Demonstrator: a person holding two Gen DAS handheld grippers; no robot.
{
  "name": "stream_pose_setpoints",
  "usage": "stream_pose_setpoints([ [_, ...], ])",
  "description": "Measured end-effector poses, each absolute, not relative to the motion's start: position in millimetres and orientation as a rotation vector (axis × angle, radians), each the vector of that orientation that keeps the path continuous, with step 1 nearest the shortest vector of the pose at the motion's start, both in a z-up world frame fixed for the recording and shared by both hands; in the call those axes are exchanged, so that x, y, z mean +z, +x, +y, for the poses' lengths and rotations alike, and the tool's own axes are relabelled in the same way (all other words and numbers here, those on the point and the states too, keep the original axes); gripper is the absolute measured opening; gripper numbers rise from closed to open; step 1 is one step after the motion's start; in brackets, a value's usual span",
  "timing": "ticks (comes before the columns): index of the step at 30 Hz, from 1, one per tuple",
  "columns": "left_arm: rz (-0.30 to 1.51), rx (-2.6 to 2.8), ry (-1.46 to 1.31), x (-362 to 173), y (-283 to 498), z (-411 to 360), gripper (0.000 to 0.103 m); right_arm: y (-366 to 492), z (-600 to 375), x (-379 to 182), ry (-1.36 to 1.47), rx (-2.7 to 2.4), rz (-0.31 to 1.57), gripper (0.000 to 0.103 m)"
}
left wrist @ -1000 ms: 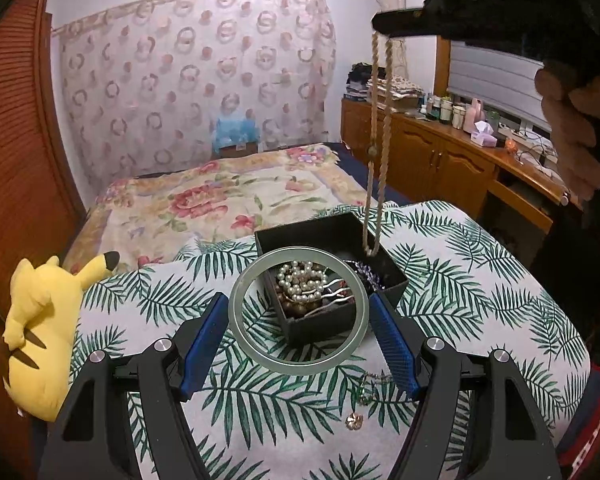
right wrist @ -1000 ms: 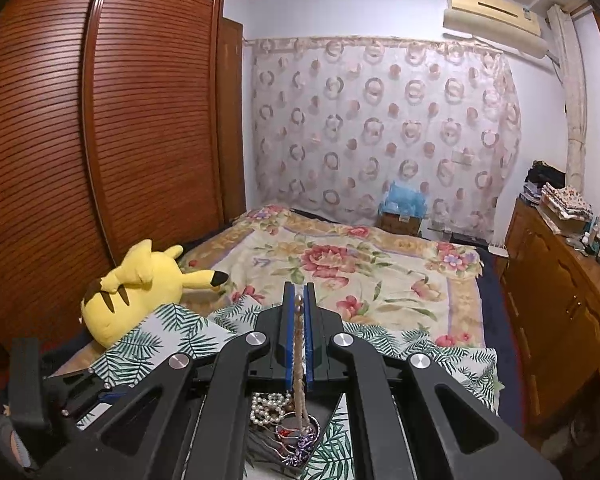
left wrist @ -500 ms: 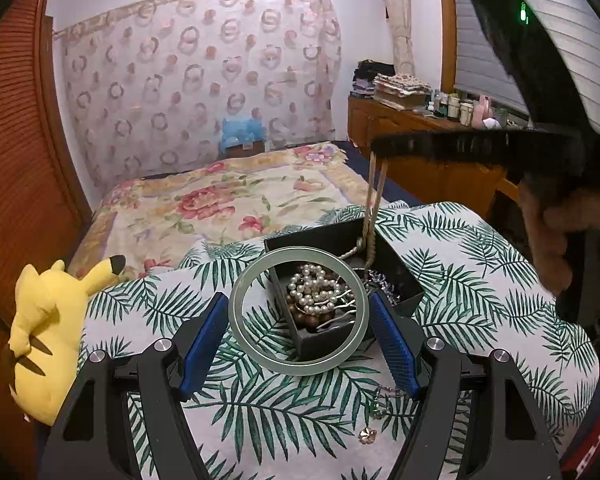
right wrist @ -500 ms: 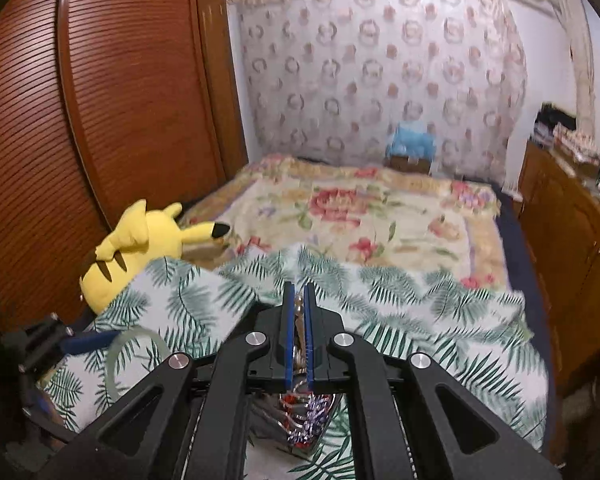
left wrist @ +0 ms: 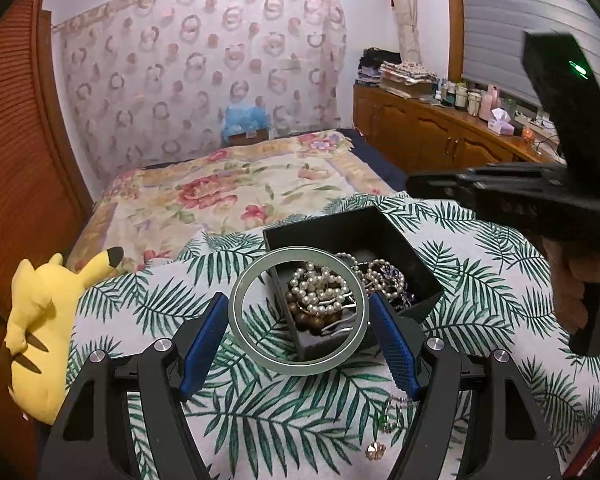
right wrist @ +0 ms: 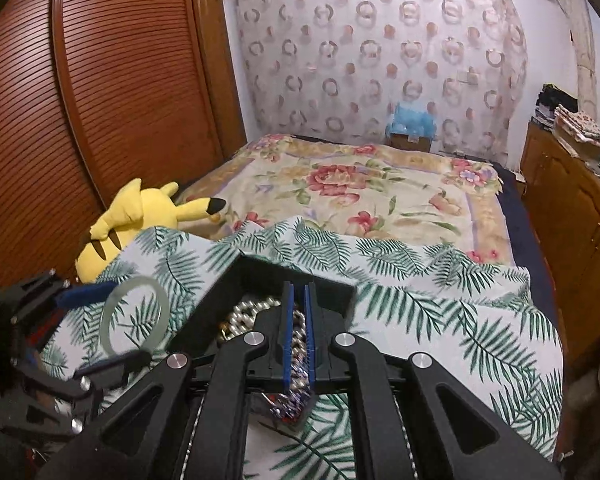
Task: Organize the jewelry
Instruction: 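Lower the jade bangle into the box and open the left tool while the right tool releases the pearls, then grasp the green-bead chain with the right tool while the left tool moves toward the gold charm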
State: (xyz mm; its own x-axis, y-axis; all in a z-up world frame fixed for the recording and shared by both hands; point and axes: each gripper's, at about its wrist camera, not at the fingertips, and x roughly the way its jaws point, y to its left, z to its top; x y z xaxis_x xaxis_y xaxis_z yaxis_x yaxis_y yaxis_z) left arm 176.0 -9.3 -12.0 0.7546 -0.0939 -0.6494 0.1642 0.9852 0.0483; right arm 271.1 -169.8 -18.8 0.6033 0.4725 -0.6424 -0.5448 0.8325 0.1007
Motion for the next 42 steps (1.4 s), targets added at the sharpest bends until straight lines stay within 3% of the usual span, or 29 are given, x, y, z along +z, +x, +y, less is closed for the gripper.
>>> stream_pose_setpoints([
  [7,0.732,-0.134,0.134,-22,206,-27,0.069,264,-193,-30,-0.113,0.571,0.720,0.009],
  [9,0.741,-0.134,0.137,-25,213,-31,0.069,262,-199,-32,-0.113,0.567,0.718,0.020],
  [11,0.750,-0.132,0.142,-28,220,-36,0.069,260,-205,-34,-0.107,0.565,0.716,0.023],
  [30,0.796,-0.103,0.153,-45,250,-47,0.069,241,-227,-54,-0.121,0.529,0.707,0.023],
  [42,0.761,-0.154,0.112,-39,194,-27,0.073,204,-220,-59,-0.121,0.589,0.693,0.023],
])
